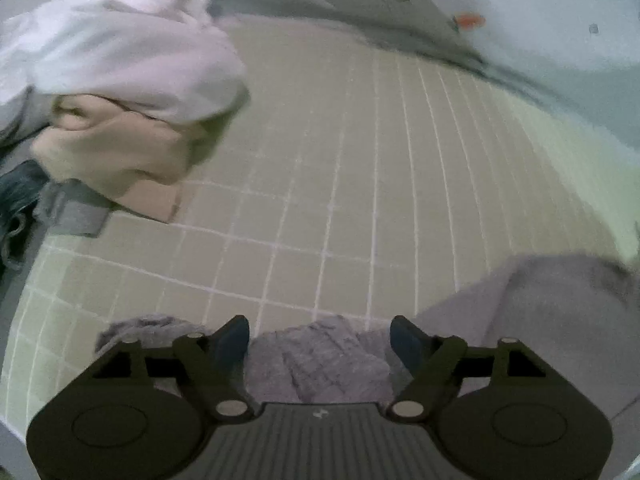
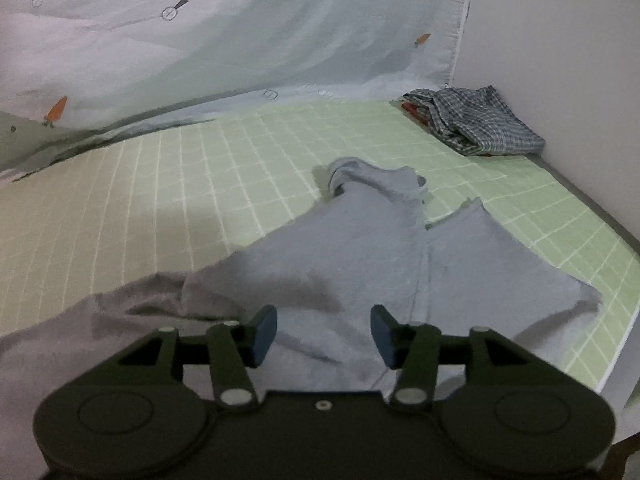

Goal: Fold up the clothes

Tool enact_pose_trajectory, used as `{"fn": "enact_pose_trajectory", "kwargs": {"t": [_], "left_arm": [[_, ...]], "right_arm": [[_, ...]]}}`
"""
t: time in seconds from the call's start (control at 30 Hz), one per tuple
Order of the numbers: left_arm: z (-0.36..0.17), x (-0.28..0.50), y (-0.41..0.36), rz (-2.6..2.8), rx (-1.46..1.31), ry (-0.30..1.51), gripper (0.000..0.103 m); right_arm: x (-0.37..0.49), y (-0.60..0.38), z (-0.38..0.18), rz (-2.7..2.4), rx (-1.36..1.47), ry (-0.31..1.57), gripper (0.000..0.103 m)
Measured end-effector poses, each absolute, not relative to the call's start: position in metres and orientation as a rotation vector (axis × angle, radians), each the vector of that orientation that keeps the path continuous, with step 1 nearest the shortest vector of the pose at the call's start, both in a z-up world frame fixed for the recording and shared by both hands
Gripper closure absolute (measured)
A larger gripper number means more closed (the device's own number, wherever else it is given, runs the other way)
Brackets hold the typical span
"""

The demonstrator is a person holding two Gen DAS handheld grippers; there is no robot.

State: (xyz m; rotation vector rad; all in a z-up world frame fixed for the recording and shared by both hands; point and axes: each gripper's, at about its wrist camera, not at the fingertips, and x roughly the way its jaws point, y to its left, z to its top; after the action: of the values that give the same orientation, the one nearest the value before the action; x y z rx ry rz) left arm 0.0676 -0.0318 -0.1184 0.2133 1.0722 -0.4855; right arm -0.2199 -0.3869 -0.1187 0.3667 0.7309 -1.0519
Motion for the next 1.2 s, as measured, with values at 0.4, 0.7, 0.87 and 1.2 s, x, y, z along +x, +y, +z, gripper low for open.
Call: {"fn": "enact_pose_trajectory", "kwargs": {"t": [0.4,0.7,0.87,1.2], "left_arm": [[-0.117,0.097,-0.043,-0.512,0.242,1.109,0.092],[-0.032,0.178,-0.047,-0.369,0.033,0.774,0.091],[-0.031,0.213,-0.039,-0.092,-0.027,0.683,0.062],[-0.075,0.149,-0.054,-0.176,0.035,0.907,0.027]], "right_arm": [[-0.207,-0.391,-0.126,-1.094,0.39,0.782,0.049],[-0.187,-0.411,-0.122,-1.126,0.388,0.753,0.051],[-0.178,-0.424,-0.122,-1.148,0.388,0.737,0.05],[-0.179,-0.448,-0.124,-1.14,0.398,0.733,0.049]]}}
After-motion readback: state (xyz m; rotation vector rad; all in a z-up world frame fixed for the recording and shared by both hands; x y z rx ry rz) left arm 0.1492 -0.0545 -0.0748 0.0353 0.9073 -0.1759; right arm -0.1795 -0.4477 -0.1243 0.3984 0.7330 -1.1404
